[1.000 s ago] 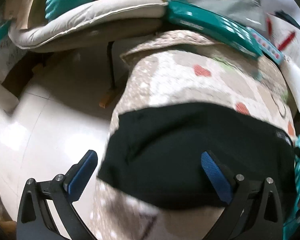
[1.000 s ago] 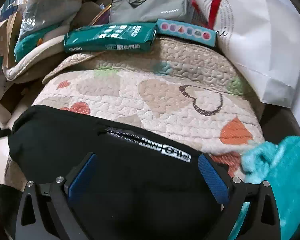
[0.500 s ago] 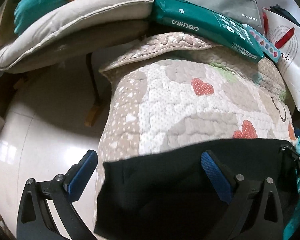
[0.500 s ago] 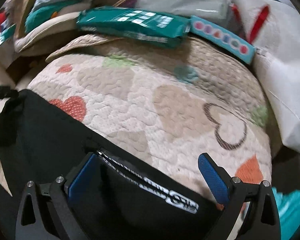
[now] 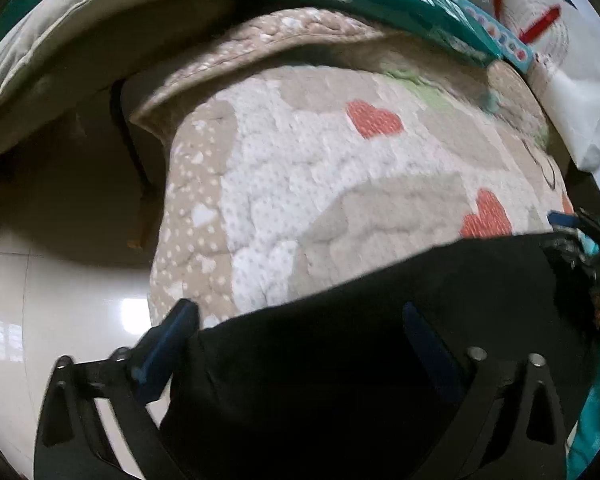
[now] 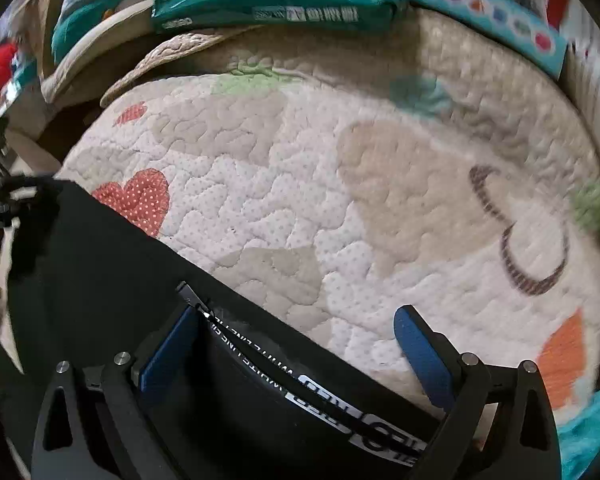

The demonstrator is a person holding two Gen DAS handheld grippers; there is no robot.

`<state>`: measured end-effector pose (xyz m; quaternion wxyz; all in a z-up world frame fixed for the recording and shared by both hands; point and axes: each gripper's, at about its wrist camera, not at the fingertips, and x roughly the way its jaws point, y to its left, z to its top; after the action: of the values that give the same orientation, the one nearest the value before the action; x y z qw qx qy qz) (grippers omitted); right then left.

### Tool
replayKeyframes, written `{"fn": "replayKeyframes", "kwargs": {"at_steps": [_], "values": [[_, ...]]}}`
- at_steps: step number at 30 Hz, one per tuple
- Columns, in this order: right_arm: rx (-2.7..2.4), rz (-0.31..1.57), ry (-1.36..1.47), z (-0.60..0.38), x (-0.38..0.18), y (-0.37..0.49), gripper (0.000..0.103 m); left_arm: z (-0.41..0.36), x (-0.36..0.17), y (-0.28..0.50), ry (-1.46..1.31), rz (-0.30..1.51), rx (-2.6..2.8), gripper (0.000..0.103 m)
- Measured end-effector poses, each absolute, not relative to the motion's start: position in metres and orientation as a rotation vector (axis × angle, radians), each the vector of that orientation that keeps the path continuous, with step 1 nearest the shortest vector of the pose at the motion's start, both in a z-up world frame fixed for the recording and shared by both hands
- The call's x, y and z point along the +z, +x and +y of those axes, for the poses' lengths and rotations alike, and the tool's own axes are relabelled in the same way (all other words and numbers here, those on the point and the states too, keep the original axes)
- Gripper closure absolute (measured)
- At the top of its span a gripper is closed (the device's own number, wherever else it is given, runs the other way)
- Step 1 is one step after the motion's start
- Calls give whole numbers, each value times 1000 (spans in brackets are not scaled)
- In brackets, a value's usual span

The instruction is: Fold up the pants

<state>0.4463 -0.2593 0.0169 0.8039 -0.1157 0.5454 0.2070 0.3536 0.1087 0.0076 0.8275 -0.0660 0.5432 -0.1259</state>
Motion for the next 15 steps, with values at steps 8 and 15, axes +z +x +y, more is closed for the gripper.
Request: {"fn": "replayKeyframes", "kwargs": {"at_steps": [8,15], "values": [[569,1208,-175,-247,25,434,76,112,38,340,-132,1129,-300,90],[538,1173,-199,-242,46,412,92,95,63,323,-46,1055,-234,91]]}}
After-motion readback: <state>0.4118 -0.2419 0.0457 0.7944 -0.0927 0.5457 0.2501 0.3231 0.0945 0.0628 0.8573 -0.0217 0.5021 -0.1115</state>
